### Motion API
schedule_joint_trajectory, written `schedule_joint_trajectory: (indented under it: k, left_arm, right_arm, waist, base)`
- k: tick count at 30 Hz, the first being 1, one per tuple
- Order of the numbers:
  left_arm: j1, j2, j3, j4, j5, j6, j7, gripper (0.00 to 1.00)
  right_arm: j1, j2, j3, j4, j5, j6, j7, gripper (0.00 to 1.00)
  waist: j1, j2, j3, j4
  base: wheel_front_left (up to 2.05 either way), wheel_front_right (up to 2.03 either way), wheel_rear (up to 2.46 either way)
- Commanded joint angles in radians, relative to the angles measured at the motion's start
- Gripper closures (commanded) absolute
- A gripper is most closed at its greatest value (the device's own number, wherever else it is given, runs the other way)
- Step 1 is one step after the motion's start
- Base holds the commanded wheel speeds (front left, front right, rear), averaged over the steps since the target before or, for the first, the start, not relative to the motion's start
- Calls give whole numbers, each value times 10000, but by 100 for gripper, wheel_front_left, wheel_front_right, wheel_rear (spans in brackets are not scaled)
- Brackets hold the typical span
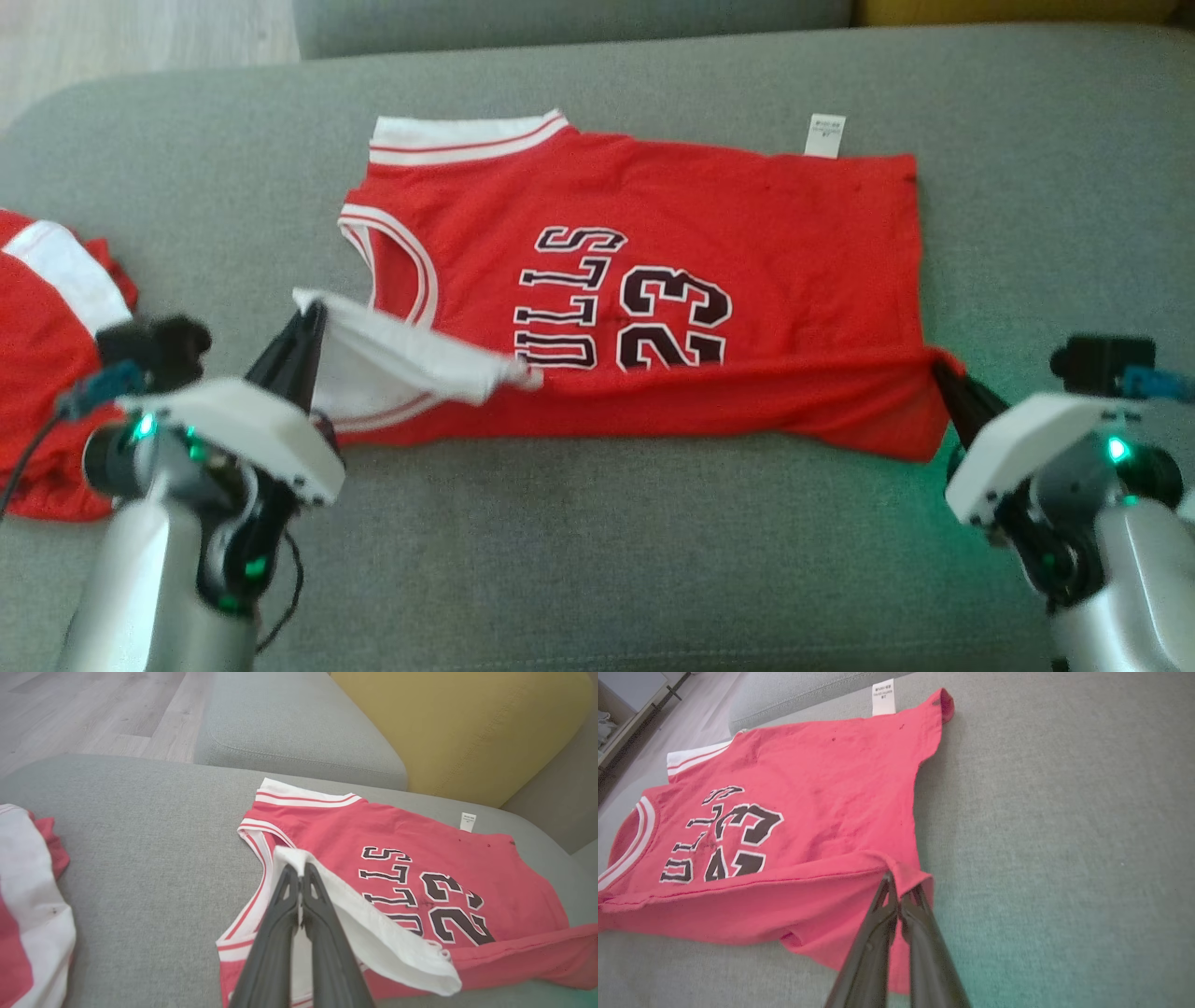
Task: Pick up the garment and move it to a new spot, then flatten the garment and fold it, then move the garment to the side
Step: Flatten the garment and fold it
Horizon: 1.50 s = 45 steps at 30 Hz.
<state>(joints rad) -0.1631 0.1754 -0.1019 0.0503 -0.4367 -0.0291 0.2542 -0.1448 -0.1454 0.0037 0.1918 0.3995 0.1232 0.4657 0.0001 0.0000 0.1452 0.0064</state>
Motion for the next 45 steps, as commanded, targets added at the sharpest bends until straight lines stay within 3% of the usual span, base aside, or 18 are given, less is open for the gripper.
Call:
schedule_joint_trajectory:
  k: [1,5,6,7,8,15,20,25,34,45]
  left_arm:
    - [-756,224,320,41,-9,-84,-119,100]
    - [-1646,149,282,1286,-46,-285,-660,100]
    - [-1825,113,257,1564,-59,-347,-838,61]
    - [-1982,80,222,1823,-63,-413,-1047,2]
    - [-2116,50,193,2025,-55,-481,-1330,0]
    - [-2227,-152,98,2934,208,-621,-3488,0]
    - [-1704,-115,-18,2630,1049,-50,-4745,0]
    - [-848,-28,15,1662,1768,557,-5086,0]
    - [1057,-110,-89,78,2362,1160,-5148,0]
    - [1828,-97,-263,103,2506,1432,-5041,0]
  right_arm:
    - [-568,-203,288,-139,101,75,-216,100]
    - [-1186,-296,526,550,278,75,-756,100]
    - [-1302,-304,615,669,332,75,-932,87]
    - [-1394,-310,704,775,401,75,-1138,50]
    - [-1456,-337,793,880,428,75,-1333,0]
    - [-1285,-472,1324,921,275,75,-3118,0]
    - [-712,-402,1177,151,-530,75,-4810,0]
    - [-191,-162,971,-914,-1494,75,-5987,0]
    - [957,190,846,-1962,-2099,75,-5824,0]
    - [1716,492,668,-2219,-2211,75,-5403,0]
  waist:
    - [-1,0,197,11]
    - [-1,0,457,21]
    - [-1,0,508,22]
    - [-1,0,534,21]
    - [-1,0,570,13]
    - [-1,0,646,-30]
    - [-1,0,515,-55]
    - [-1,0,231,-169]
    - [-1,0,-295,-173]
    - [-1,0,-555,-211]
  base:
    - [0,0,0]
    - [0,0,0]
    - [0,0,0]
    - [0,0,0]
    - [0,0,0]
    - [0,0,0]
    - [0,0,0]
    - [0,0,0]
    - [0,0,0]
    - [0,0,0]
